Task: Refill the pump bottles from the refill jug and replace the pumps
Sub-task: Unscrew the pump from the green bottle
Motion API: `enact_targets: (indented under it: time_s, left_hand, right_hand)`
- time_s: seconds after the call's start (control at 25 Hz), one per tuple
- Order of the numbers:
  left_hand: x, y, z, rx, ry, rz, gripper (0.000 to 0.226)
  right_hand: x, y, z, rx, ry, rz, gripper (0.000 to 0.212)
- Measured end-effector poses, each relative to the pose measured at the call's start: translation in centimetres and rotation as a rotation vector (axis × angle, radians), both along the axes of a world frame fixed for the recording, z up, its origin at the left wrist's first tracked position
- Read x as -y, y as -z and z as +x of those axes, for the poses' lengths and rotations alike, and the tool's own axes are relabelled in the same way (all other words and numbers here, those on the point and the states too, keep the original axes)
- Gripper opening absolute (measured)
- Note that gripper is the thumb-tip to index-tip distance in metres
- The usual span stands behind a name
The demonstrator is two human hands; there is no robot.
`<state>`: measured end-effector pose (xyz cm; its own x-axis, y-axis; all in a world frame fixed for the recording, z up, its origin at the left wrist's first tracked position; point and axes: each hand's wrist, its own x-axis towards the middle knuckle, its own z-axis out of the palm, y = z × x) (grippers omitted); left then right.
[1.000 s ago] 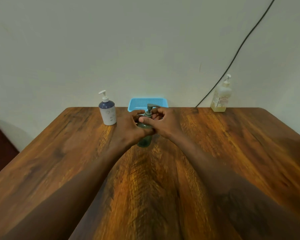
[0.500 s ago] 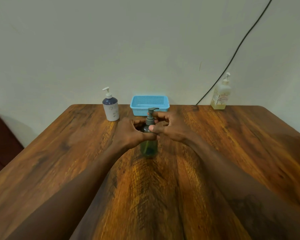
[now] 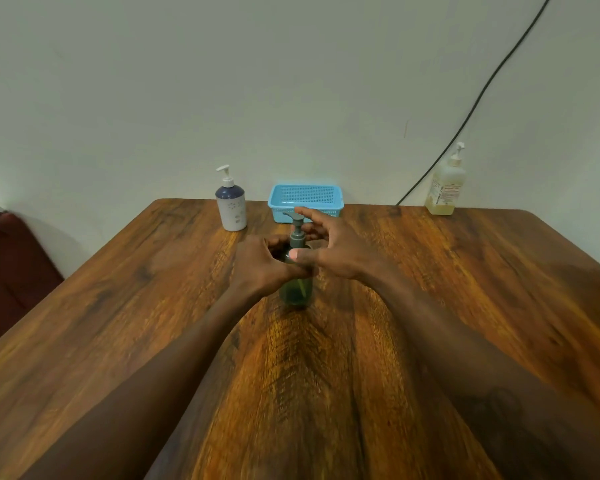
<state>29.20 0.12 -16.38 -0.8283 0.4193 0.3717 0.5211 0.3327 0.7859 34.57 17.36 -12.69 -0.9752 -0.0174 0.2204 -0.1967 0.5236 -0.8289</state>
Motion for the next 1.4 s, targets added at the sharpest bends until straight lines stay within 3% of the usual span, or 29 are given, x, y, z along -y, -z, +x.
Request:
enact_targets:
  time_s: [0.12,0.24,0.44,0.52,0.6,0.76,0.92,1.0,1.24,1.4]
  left_hand:
    - [-0.2,-0.4,0.6,-0.027,0.0,-0.011,0.035]
    - [-0.3,-0.4,0.7,-0.063,0.005,-0.032,0.047]
    - [0.4,0.0,-0.2,-0.019,0.008,-0.124,0.055]
    - [0.7,0.2,-0.2,0.015,0.039,-0.16,0.055]
    - [0.8,0.1,0.0,0.017,0.069,-0.18,0.055]
    - [0.6,0.6,0.5,0.0,0.085,-0.143,0.052]
    - [0.1,1.1,0.6,-0.045,0.056,-0.103,0.052]
    - [0.1,1.2,0.3,-0.048,0.065,-0.108,0.058]
    - [0.6,1.5,-0.7,-0.005,0.076,-0.121,0.058]
    - [0.8,1.8,-0.9,0.002,0.047,-0.12,0.07]
  right_hand:
    - [0.7,0.2,0.0,-0.175,0.215,0.148,0.045]
    - [0.9,0.4,-0.2,-0.184,0.193,0.12,0.035]
    - [-0.1,0.6,0.2,-0.06,-0.037,-0.127,0.061]
    - [-0.3,0.9,0.3,-0.061,-0.057,-0.157,0.062]
    - [-0.2,1.1,0.5,-0.087,-0.038,-0.09,0.061]
    - [0.3,1.5,0.8,-0.18,0.151,0.234,0.055]
    - [0.5,2.4,0.3,-0.289,0.269,0.284,0.039]
    - [0.6,2.5,-0.1,-0.272,0.21,0.251,0.027]
    - [0.4,2.3,-0.3,-0.223,0.088,-0.083,0.042]
    - [0.2,0.7,0.5,-0.4,0.207,-0.31,0.042]
